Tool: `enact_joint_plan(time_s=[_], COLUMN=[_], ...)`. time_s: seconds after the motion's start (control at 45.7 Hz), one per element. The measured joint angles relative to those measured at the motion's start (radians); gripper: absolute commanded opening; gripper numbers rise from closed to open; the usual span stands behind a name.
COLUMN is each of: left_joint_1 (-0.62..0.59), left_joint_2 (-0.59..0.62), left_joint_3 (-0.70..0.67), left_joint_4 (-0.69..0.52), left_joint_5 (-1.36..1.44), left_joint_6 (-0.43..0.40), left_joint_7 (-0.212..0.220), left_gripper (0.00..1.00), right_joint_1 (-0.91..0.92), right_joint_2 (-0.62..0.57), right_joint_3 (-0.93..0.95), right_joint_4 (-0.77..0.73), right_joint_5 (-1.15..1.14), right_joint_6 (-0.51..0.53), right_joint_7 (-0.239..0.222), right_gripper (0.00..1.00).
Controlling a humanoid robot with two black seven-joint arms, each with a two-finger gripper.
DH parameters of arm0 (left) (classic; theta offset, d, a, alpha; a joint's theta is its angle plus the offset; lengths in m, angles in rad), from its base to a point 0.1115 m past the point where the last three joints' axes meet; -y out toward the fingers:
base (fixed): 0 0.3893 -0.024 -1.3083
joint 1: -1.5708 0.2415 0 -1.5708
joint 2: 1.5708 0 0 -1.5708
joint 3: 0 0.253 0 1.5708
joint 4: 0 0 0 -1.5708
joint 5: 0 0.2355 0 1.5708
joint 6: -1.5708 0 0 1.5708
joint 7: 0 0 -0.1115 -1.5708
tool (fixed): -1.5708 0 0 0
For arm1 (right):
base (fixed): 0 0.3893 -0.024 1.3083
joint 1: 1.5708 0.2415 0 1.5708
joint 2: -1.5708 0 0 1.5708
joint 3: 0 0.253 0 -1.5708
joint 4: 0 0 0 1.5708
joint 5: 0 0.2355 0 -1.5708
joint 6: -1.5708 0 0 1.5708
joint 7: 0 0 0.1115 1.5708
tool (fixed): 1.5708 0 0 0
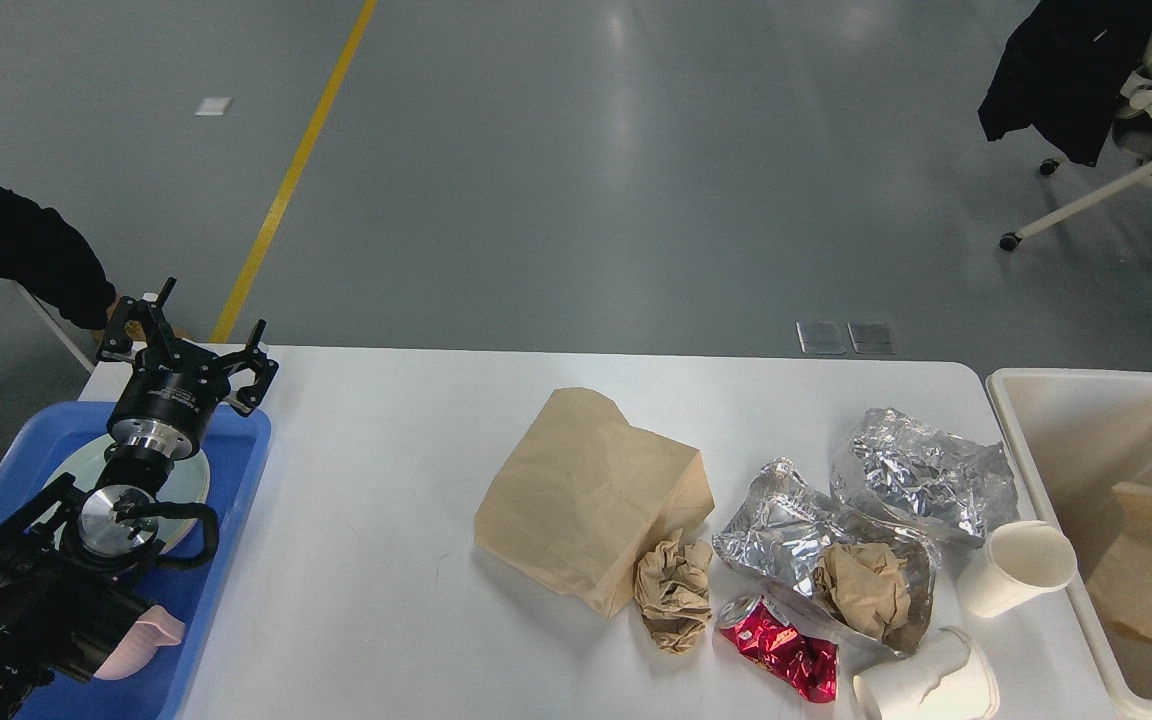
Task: Tidy desktop
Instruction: 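Move the right gripper back over the bin toward the white paper cup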
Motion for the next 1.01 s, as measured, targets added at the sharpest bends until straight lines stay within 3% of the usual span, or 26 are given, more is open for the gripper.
enact_joint_plan(time_s=[0.372,0.394,0.46,0.503,0.569,1.007], left_joint_1=[0.000,0.000,0.000,0.000,0.000,0.000], left_joint_2=[0.000,0.000,0.000,0.000,0.000,0.000], left_joint_3=[0.000,0.000,0.000,0.000,0.000,0.000], left_joint_4=[0.000,0.000,0.000,0.000,0.000,0.000], left_joint_5=[0.000,0.000,0.000,0.000,0.000,0.000], left_joint_6=[0.000,0.000,0.000,0.000,0.000,0.000], left_joint_7=[0.000,0.000,0.000,0.000,0.000,0.000], left_gripper=[0.96,0.96,0.96,0.96,0.96,0.96], right_joint_1=[-0.089,-0.089,-0.089,-0.087,-0.082,-0.016], right_joint_2=[0.053,0.054,0.055,0.054,0.047,-0.076], right_joint_3=[0.082,0.083,0.086,0.091,0.105,0.120], right_joint_4=[-0.029,-0.029,-0.029,-0.028,-0.028,0.007], right_joint_5=[0.000,0.000,0.005,0.012,0.019,0.031], right_joint_6=[-0.001,-0.001,-0.003,-0.007,-0.023,-0.043], right_joint_7=[0.000,0.000,0.000,0.000,0.000,0.001], right_gripper=[0.00,0.04,0.48,0.72,0.99,1.00])
